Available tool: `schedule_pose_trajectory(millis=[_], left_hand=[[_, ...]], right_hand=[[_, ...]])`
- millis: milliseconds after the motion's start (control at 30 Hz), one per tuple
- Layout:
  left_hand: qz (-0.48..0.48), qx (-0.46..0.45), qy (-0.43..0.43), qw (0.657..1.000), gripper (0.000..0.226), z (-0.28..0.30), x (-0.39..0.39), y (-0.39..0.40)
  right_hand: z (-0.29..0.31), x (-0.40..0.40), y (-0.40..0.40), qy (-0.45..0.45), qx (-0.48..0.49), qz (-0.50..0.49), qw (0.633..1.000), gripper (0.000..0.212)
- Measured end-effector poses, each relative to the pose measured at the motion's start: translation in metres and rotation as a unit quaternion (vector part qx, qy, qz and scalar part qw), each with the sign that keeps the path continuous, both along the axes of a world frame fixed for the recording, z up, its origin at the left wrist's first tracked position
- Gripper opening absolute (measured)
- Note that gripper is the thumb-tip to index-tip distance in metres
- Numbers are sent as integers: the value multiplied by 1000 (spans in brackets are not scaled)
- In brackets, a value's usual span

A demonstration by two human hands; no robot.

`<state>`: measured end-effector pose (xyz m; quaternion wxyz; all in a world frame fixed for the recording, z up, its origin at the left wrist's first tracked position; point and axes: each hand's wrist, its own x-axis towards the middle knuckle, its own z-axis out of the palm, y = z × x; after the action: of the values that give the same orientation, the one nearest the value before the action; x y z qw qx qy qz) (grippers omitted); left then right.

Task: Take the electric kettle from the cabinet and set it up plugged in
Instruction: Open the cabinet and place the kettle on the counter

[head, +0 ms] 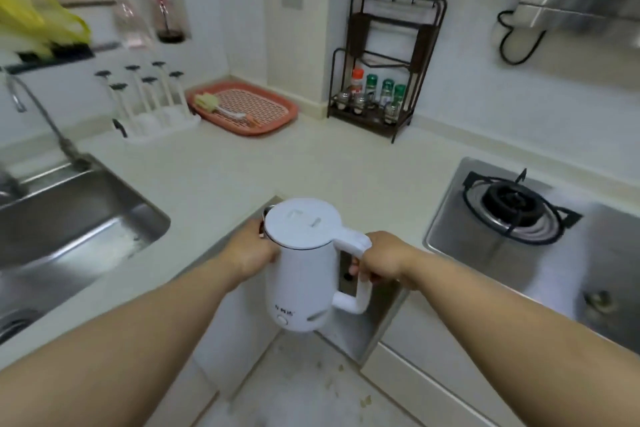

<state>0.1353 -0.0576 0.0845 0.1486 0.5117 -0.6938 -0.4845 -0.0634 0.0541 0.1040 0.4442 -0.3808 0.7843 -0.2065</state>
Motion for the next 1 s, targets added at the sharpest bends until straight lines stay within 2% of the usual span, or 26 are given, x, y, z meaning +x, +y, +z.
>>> schedule_pose_trajectory(millis=[67,133,300,467,800,1000], left_hand=[[16,-28,21,999,33,41,-7,2],[22,-42,39,998,40,69,-17,5],[27,-52,76,995,45,101,-54,9],[3,-63,52,997,55,107,-94,2],[-27,-29,61,997,45,84,-186,-74],[-63,-13,74,995,62,76,-250,-149]], right_hand=[[39,-8,2,12,-25,16,999,21],[65,-18,5,24,-49,27,998,18],[95,-51,18,41,-99,3,994,16],[100,-88,20,43,-111,-32,992,15],[80,-162,-39,43,-122,-118,985,14],[68,-208,-105,38,-135,-205,969,13]])
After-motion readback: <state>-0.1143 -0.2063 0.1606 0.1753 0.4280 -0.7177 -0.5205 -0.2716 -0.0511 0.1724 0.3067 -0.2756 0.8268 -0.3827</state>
